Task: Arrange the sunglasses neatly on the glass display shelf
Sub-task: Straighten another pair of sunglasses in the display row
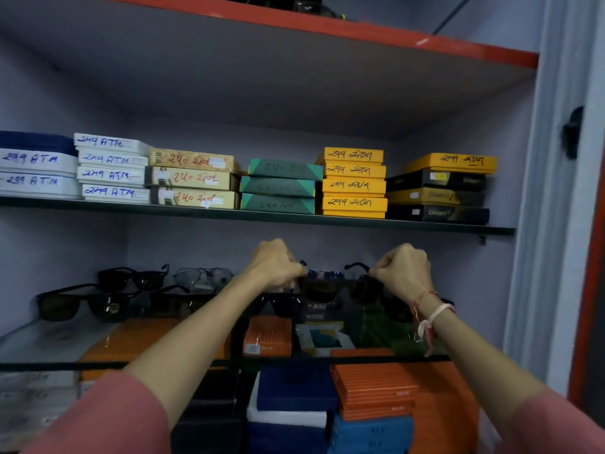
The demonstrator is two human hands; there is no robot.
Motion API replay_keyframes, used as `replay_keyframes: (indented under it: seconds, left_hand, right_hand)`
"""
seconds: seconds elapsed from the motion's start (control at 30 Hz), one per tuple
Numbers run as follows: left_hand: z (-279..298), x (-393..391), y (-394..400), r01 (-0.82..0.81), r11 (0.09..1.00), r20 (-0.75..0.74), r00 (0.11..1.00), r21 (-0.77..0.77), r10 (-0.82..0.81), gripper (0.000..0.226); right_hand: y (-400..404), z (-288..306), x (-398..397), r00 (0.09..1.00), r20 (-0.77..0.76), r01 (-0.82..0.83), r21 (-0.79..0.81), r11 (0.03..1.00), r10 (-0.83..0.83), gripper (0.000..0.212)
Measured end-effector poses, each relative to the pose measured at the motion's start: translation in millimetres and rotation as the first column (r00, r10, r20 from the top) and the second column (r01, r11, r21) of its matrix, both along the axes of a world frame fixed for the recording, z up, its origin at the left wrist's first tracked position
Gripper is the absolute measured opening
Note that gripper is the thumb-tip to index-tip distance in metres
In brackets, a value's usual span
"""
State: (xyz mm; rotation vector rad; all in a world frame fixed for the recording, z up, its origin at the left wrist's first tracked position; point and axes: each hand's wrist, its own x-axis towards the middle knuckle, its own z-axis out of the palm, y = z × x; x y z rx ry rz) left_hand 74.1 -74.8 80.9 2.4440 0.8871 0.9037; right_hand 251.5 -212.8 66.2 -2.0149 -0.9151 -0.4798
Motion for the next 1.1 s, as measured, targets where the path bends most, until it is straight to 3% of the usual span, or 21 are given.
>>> replay_keyframes:
  seconds: [0.17, 0.57, 0.67, 0.77, 0.9, 1.0, 1.1]
  left_hand:
    - [-3, 33, 7, -0.039, 0.997, -0.036, 0.999, -0.069, 0.037, 0.028]
    - [-14, 71, 40, -0.142, 0.978, -0.262, 0.96, -0.15, 0.099, 0.037]
    - [-17, 76, 44, -0.153, 0.98, -0.288, 0.951, -0.13, 0.11, 0.027]
    - [-22, 82, 48, -0.148, 0.981, -0.308, 0.946, -0.121, 0.105, 0.054]
    - [-32, 87, 54, -0.146, 0.984, -0.337, 0.936, -0.1, 0.105, 0.046]
    - [-36, 81, 60, -0.113, 0.987, -0.294, 0.953, -0.116, 0.074, 0.044]
    - [-31, 60, 54, -0.049, 0.994, -0.123, 0.992, -0.101, 0.037, 0.044]
  right_hand:
    - [-1, -1, 27, 0.997, -0.072, 0.017, -0.085, 0.996, -0.023, 0.018]
    - [35, -15, 53, 0.999, -0.033, 0.005, -0.334, 0.942, -0.017, 0.028]
    - [43, -18, 57, 0.998, -0.04, 0.029, -0.38, 0.925, -0.048, 0.033]
    - [46, -22, 62, 0.997, -0.051, 0.038, -0.412, 0.91, -0.065, 0.036]
    - [46, -26, 65, 0.996, -0.055, 0.045, -0.428, 0.903, -0.076, 0.042]
    - [46, -24, 66, 0.994, -0.045, 0.066, -0.426, 0.902, -0.095, 0.043]
    - [37, -18, 57, 0.995, -0.065, 0.055, -0.323, 0.945, -0.08, 0.034]
